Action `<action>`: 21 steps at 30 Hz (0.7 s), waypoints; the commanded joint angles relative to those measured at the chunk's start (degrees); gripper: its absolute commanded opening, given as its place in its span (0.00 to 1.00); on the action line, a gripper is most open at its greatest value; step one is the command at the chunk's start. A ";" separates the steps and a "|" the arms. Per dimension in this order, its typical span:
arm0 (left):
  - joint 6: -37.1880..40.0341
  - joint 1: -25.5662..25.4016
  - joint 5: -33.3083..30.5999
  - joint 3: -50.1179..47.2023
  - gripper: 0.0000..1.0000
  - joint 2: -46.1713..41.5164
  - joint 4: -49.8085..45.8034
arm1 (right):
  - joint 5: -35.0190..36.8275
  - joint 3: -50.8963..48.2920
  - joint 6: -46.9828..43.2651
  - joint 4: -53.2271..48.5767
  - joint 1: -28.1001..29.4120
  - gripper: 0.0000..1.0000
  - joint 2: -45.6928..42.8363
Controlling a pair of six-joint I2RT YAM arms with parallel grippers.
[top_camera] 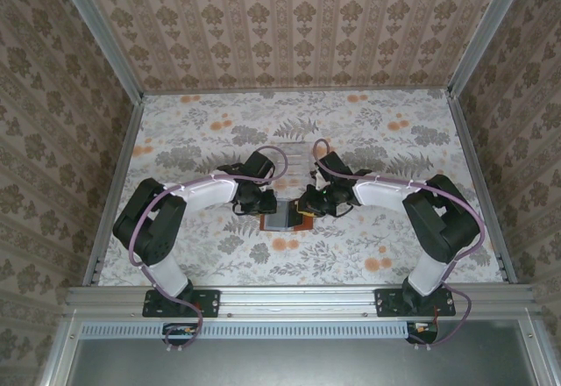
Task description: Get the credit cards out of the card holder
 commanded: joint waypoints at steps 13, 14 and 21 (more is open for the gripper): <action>0.57 -0.37 -1.66 -0.38 0.23 -2.86 -3.04 | 1.21 0.67 -0.19 -3.15 0.60 0.05 -1.98; 0.58 -0.34 -1.88 -0.19 0.23 -3.46 -3.13 | 1.73 0.98 -0.72 -4.07 0.60 0.04 -2.54; 0.17 0.21 -1.92 0.00 0.25 -7.04 -2.62 | 4.99 4.52 -7.56 -11.90 -0.58 0.00 -5.30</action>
